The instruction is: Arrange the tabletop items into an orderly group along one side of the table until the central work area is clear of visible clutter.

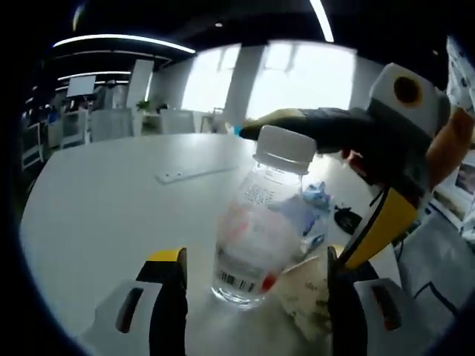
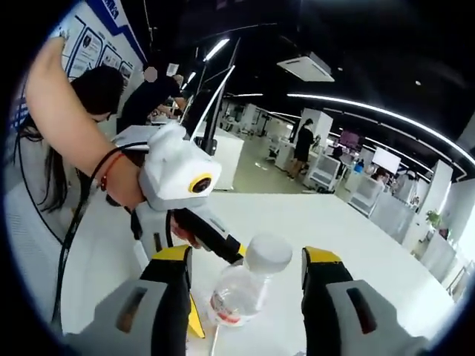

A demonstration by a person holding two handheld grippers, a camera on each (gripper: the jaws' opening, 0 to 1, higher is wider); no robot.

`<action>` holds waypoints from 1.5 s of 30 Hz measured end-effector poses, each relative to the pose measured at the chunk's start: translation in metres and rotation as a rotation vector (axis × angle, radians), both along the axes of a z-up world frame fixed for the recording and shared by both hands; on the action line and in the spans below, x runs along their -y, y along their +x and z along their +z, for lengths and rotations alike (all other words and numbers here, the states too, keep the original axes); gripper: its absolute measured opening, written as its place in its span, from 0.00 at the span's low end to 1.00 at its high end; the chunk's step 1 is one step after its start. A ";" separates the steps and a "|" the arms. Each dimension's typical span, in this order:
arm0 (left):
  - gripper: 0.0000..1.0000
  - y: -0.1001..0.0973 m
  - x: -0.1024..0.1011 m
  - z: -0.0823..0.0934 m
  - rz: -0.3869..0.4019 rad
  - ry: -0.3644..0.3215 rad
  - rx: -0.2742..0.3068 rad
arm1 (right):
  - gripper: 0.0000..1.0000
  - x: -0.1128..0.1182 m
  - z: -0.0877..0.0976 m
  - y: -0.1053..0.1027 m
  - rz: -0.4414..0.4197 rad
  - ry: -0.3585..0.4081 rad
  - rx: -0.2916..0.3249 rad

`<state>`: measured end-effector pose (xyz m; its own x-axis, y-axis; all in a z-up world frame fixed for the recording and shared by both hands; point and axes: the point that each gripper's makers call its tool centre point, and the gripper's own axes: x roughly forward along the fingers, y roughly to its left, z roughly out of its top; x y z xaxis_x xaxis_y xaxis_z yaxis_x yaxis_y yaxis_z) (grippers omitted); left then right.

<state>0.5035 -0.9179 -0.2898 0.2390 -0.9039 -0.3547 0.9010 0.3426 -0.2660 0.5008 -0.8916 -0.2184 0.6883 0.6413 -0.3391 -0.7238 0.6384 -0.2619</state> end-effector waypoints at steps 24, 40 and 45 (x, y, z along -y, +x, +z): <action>0.95 -0.015 -0.020 0.016 0.096 0.000 -0.022 | 0.76 0.027 0.003 -0.013 -0.011 0.068 -0.062; 0.95 -0.038 -0.039 0.026 0.194 -0.028 -0.034 | 0.72 0.051 -0.014 -0.031 -0.009 0.039 -0.129; 0.95 -0.048 -0.045 0.026 0.223 -0.032 -0.042 | 0.71 0.055 -0.021 -0.036 0.001 0.027 -0.161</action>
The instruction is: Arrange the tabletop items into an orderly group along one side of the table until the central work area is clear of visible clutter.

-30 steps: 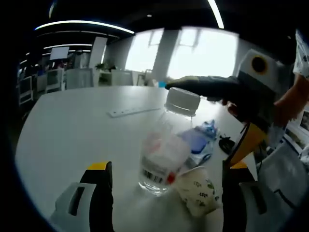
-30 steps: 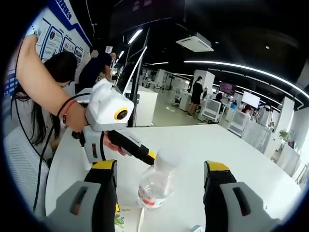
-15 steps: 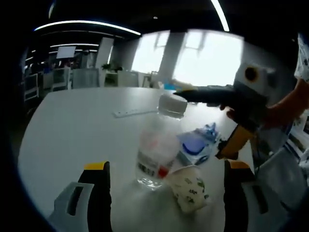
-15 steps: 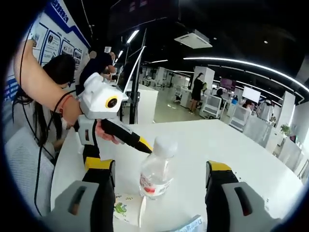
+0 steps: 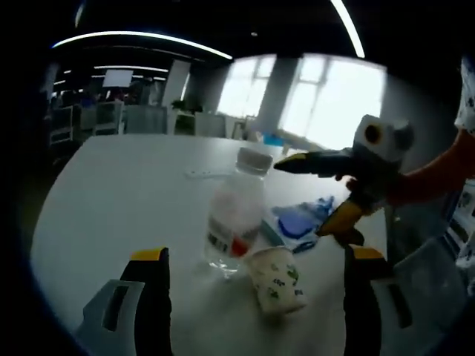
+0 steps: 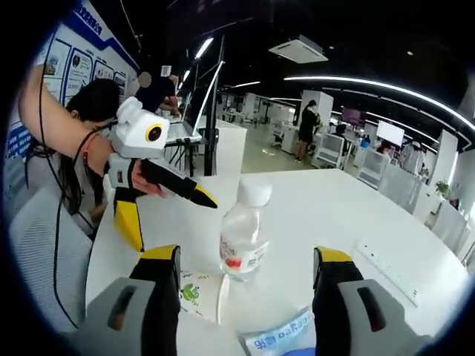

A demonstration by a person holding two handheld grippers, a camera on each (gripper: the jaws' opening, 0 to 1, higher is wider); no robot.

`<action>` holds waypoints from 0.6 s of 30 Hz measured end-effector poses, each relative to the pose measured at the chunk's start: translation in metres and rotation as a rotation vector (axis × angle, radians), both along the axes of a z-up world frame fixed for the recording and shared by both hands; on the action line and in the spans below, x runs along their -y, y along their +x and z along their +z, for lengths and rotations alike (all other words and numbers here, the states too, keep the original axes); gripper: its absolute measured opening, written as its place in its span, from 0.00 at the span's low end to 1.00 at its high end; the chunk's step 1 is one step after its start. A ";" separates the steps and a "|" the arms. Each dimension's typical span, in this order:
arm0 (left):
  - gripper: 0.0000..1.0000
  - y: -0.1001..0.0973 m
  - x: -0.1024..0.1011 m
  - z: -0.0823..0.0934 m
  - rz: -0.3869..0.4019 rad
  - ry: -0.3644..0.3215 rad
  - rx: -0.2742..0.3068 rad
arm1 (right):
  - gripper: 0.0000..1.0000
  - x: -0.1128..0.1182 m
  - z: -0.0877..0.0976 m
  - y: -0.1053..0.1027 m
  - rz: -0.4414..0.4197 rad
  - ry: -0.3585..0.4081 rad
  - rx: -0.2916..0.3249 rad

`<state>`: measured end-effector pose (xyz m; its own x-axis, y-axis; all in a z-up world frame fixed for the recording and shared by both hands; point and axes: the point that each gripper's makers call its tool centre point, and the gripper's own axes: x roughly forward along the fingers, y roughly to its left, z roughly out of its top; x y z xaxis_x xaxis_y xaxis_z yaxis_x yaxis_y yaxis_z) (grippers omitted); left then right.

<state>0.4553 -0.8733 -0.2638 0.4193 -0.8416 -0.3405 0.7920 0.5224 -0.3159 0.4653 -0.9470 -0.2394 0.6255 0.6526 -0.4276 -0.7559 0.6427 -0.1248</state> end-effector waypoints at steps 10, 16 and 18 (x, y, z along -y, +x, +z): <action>0.94 -0.014 -0.012 0.001 0.045 0.000 -0.015 | 0.69 0.007 -0.010 -0.007 0.005 0.024 -0.063; 0.94 -0.022 -0.018 0.002 0.063 0.004 -0.015 | 0.66 0.012 -0.012 -0.008 -0.001 0.065 -0.127; 0.94 -0.025 -0.020 0.004 0.070 0.003 -0.014 | 0.67 0.011 -0.013 -0.010 0.021 0.047 -0.125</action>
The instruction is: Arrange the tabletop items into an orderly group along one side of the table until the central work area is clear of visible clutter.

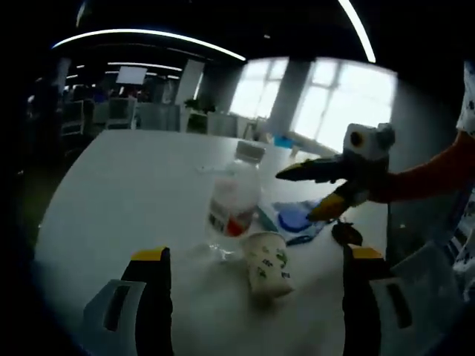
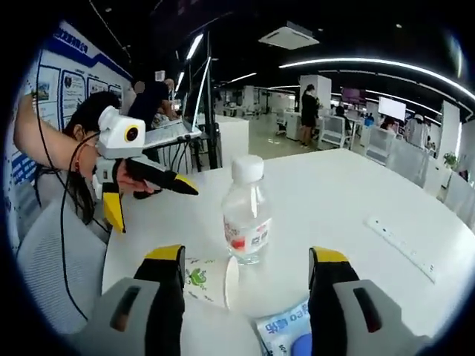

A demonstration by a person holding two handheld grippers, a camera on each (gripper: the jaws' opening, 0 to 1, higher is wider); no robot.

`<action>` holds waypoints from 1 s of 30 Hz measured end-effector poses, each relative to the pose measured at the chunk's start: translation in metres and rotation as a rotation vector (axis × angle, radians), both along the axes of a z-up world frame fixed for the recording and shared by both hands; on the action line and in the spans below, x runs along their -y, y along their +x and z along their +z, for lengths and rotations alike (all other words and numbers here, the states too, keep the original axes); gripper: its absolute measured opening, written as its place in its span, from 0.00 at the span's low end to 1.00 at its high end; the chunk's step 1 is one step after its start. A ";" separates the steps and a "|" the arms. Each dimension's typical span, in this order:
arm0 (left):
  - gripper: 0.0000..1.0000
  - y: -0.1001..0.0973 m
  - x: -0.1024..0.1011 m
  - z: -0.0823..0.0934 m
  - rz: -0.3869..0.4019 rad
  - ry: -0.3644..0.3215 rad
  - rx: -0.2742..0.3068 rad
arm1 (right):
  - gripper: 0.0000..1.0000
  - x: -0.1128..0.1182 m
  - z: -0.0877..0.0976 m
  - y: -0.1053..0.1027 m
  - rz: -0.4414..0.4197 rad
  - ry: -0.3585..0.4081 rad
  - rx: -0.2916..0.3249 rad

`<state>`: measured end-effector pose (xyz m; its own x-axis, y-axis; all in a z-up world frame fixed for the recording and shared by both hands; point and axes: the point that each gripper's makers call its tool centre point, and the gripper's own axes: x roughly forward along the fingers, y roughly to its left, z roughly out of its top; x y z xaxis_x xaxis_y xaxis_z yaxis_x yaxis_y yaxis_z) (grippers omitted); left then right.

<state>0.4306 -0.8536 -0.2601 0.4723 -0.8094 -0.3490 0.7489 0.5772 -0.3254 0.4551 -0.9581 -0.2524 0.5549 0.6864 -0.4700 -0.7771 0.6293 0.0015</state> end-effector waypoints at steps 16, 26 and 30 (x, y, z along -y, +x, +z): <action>0.92 -0.027 -0.007 0.001 0.040 -0.005 -0.017 | 0.59 -0.008 -0.029 -0.012 0.103 0.026 -0.180; 0.91 -0.036 -0.014 -0.004 0.074 -0.006 -0.030 | 0.56 -0.014 -0.048 -0.015 0.155 0.011 -0.245; 0.91 -0.037 -0.017 -0.004 0.087 -0.007 -0.034 | 0.54 -0.016 -0.051 -0.014 0.164 0.020 -0.270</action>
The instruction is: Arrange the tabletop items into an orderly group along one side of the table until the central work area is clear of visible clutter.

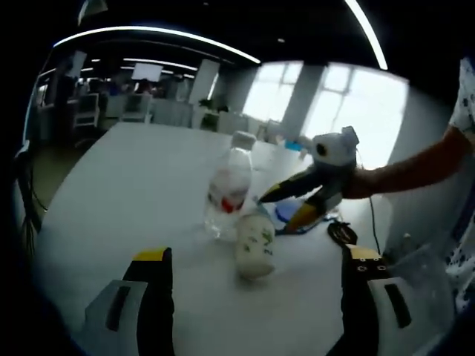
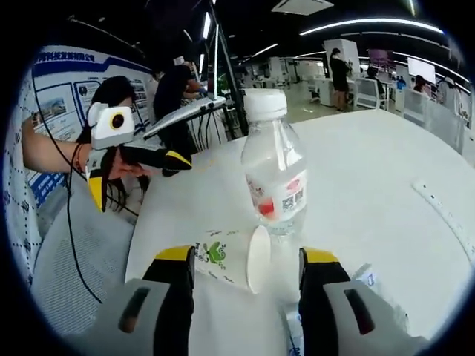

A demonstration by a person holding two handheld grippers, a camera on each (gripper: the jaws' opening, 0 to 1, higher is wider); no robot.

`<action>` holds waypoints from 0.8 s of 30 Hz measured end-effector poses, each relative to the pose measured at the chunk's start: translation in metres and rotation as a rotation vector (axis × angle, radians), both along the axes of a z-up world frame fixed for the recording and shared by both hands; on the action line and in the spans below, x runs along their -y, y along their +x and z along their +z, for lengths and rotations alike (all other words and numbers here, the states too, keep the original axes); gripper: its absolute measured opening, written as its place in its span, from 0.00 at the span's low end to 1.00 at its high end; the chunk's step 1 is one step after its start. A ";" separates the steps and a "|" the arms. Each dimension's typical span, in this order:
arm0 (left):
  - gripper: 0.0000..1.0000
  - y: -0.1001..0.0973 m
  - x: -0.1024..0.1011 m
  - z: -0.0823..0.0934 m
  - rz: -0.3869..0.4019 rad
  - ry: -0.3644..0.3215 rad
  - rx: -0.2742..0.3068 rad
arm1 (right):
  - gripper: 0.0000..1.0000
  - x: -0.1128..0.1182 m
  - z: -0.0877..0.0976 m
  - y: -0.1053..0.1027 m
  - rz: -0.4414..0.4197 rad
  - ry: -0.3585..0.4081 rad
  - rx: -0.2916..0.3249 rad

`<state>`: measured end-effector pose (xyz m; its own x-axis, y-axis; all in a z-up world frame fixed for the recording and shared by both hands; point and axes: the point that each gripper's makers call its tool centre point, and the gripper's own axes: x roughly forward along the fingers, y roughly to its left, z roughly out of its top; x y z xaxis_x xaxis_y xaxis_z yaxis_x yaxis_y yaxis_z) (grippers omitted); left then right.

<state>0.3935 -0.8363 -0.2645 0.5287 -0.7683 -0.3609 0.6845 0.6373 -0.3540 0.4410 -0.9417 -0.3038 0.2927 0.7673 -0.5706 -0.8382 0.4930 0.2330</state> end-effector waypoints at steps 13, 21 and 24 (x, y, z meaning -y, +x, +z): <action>0.91 -0.010 -0.005 -0.003 0.000 0.006 -0.014 | 0.47 -0.013 -0.008 -0.015 0.079 0.020 -0.095; 0.90 -0.019 -0.009 -0.006 0.001 0.013 -0.024 | 0.46 -0.019 -0.012 -0.018 0.106 0.025 -0.124; 0.90 -0.020 -0.009 -0.006 0.005 0.015 -0.023 | 0.43 -0.020 -0.013 -0.017 0.108 0.037 -0.144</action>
<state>0.3734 -0.8271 -0.2708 0.5235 -0.7604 -0.3844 0.6734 0.6457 -0.3601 0.4238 -0.9217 -0.3165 0.1248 0.8112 -0.5713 -0.8423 0.3910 0.3711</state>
